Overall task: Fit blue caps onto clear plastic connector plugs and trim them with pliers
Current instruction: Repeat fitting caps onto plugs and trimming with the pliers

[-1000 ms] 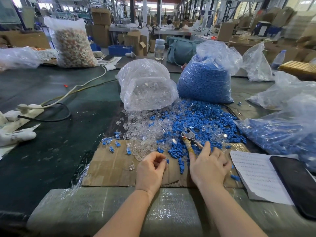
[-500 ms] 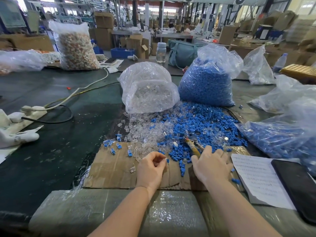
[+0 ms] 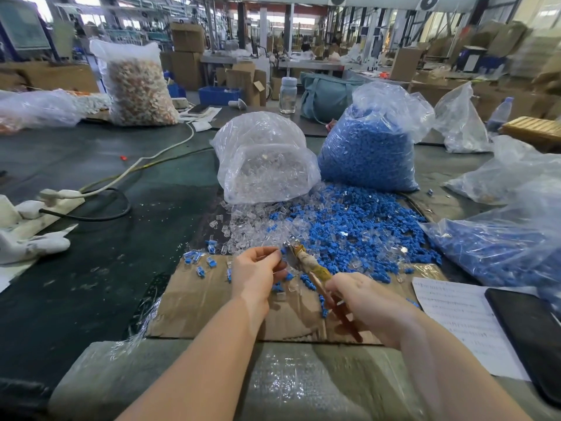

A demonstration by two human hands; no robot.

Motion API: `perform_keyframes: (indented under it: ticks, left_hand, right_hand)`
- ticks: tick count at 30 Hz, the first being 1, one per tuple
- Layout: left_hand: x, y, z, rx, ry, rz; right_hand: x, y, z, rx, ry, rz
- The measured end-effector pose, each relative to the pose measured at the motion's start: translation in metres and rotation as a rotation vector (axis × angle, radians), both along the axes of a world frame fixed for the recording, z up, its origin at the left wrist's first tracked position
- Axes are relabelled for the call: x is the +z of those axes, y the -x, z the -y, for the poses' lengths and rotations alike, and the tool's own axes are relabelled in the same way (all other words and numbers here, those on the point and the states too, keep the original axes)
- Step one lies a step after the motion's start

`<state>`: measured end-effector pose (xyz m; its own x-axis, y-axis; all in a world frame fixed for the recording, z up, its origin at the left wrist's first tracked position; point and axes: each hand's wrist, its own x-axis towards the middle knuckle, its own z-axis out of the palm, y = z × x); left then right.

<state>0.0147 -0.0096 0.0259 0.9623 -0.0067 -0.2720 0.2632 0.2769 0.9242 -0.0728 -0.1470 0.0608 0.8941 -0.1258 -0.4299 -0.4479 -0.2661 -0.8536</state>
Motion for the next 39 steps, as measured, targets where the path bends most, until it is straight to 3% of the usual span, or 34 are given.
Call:
perform_keyframes:
  ticks: [4, 18, 27, 32, 39]
  left_hand:
    - [0.006, -0.002, -0.001, 0.020, -0.007, 0.031]
    - [0.021, 0.001, -0.003, 0.019, -0.172, 0.082]
    - [0.024, 0.005, -0.002, 0.009, -0.262, 0.100]
    - [0.030, 0.005, -0.002, -0.020, -0.027, -0.094]
    - [0.026, 0.003, -0.003, -0.030, -0.054, -0.107]
  right_hand:
    - [0.002, -0.001, 0.001, 0.037, -0.104, -0.035]
    - [0.002, 0.001, 0.004, 0.190, 0.002, -0.087]
    - [0.003, 0.002, 0.005, 0.183, -0.084, -0.089]
    - [0.006, 0.004, 0.002, 0.216, -0.020, -0.048]
    - [0.005, 0.003, -0.002, 0.244, 0.087, -0.009]
